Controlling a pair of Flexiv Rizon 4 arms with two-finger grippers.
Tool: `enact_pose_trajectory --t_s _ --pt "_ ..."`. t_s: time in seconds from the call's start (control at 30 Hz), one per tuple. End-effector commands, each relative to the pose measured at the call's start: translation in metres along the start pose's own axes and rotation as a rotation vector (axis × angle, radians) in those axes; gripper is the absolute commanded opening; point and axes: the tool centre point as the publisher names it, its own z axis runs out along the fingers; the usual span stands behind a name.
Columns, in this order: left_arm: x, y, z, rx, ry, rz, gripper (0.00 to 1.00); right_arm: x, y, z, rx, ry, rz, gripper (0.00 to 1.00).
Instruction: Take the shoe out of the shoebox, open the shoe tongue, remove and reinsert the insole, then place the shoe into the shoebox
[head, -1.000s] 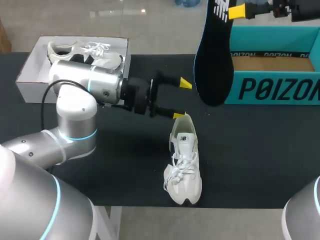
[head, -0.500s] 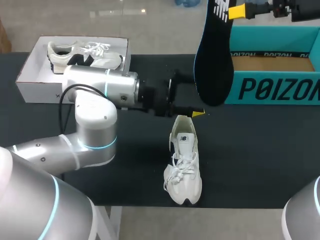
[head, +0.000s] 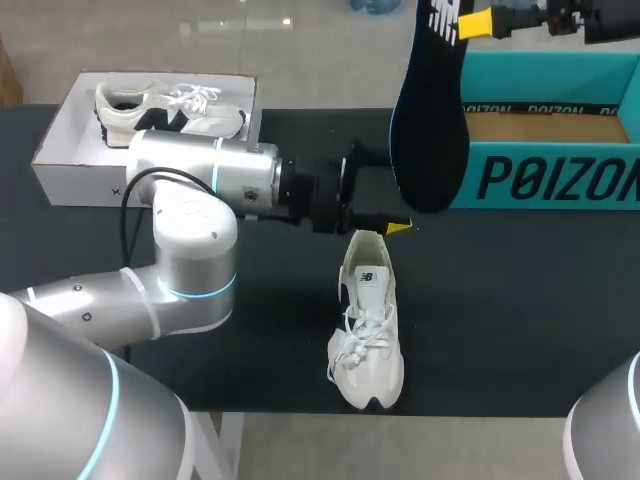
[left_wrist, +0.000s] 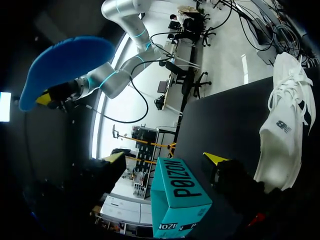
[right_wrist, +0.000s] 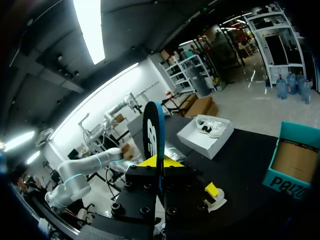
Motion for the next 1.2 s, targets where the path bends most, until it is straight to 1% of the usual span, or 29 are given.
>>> enact_pose_trajectory --t_s 0.03,0.2,0.33,0.37,0.4,0.47,0.5,0.57,0.8,0.9,0.93,1.1,1.13,1.2 --pt "0.000 0.000 0.002 -0.002 0.000 0.002 1.00 -0.014 -0.007 -0.029 -0.018 0.030 0.039 0.00" --pt "0.000 0.000 0.002 -0.002 0.000 0.002 1.00 -0.034 -0.029 -0.053 -0.054 0.080 0.170 0.00" --pt "0.000 0.000 0.002 -0.002 0.000 0.002 1.00 -0.058 -0.050 -0.058 -0.060 0.127 0.307 0.00" --pt "0.000 0.000 0.002 -0.002 0.000 0.002 1.00 -0.064 -0.057 -0.056 -0.042 0.148 0.349 0.00" --pt "0.000 0.000 0.002 -0.002 0.000 0.002 1.00 -0.070 -0.062 -0.055 -0.035 0.130 0.376 0.00" --pt "0.000 0.000 0.002 -0.002 0.000 0.002 1.00 -0.079 -0.072 -0.053 -0.025 0.155 0.432 0.00" --pt "0.000 0.000 0.002 -0.002 0.000 0.002 1.00 -0.084 -0.077 -0.052 -0.016 0.145 0.452 0.00" --pt "0.000 0.000 0.002 -0.002 0.000 0.002 1.00 -0.092 -0.087 -0.051 -0.012 0.168 0.497 0.00" --pt "0.000 0.000 0.002 -0.002 0.000 0.002 1.00 -0.119 -0.119 -0.045 0.041 0.171 0.629 0.00" --pt "0.000 0.000 0.002 -0.002 0.000 0.002 1.00 -0.128 -0.125 -0.038 0.065 0.191 0.657 0.00" --pt "0.000 -0.001 0.001 0.011 -0.006 0.020 1.00 -0.132 -0.127 -0.035 0.083 0.193 0.669 0.00" --pt "-0.004 -0.006 -0.005 0.013 -0.037 0.068 1.00 -0.149 -0.134 -0.021 0.112 0.233 0.707 0.00" --pt "-0.004 -0.006 -0.007 0.025 -0.043 0.076 1.00 -0.152 -0.135 -0.018 0.120 0.240 0.712 0.00" --pt "-0.006 -0.007 -0.010 0.013 -0.048 0.086 1.00 -0.159 -0.135 -0.013 0.134 0.252 0.725 0.00"
